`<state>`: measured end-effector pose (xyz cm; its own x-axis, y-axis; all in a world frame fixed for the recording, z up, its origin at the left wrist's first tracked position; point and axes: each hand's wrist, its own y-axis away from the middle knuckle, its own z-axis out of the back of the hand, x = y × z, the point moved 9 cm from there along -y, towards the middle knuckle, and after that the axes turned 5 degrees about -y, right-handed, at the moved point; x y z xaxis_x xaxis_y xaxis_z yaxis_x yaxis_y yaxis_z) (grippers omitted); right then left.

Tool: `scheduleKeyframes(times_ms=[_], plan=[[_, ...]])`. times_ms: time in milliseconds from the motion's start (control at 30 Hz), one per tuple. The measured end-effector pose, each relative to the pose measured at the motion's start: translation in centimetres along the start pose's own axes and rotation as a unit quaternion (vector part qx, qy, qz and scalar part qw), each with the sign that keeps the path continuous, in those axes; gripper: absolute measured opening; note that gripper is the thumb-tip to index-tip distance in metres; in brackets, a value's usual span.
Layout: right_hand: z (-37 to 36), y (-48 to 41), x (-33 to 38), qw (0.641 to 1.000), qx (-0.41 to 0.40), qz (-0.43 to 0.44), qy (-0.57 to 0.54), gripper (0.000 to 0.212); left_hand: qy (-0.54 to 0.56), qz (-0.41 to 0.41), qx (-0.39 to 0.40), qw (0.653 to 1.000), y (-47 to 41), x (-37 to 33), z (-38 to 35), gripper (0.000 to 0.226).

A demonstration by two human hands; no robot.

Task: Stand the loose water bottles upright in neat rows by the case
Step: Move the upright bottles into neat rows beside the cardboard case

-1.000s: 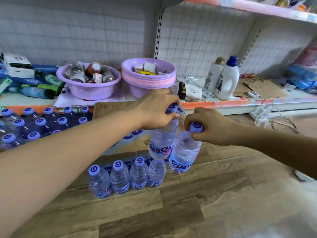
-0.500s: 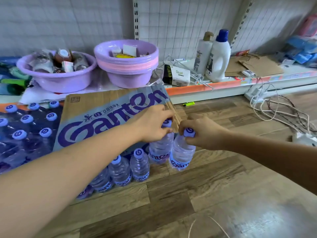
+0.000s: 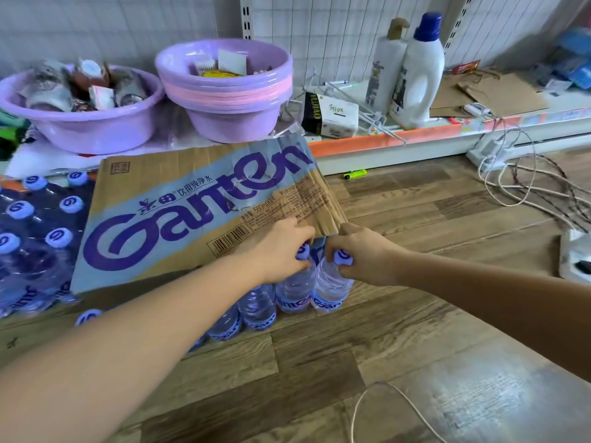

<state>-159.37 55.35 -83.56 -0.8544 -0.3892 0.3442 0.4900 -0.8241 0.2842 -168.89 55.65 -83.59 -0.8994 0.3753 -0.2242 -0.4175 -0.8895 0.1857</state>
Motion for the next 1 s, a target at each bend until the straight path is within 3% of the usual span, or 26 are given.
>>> scheduleKeyframes(times_ms=[667,767,867,1000], plan=[[-2.2,-2.0,-1.2,1.0,0.01,-0.005,0.005,0.021,-0.036,-0.008,0.042,0.998,0.2,0.3,-3.3,0.034],[-2.5,-1.8,-1.3,0.998,0.038,-0.007,0.042,0.026,-0.033,-0.012,0.049,0.998,0.6,0.3,-3.6,0.04],[-2.2,-1.8,-0.4,0.99,0.073,0.002,0.12,0.045,-0.043,-0.022,0.039,0.998,1.0,0.5,-2.9,0.048],[0.3,-3.1,3.1,0.99,0.025,0.019,0.141,0.043,-0.066,-0.02,0.001,0.998,2.0,1.4,-0.7,0.049]])
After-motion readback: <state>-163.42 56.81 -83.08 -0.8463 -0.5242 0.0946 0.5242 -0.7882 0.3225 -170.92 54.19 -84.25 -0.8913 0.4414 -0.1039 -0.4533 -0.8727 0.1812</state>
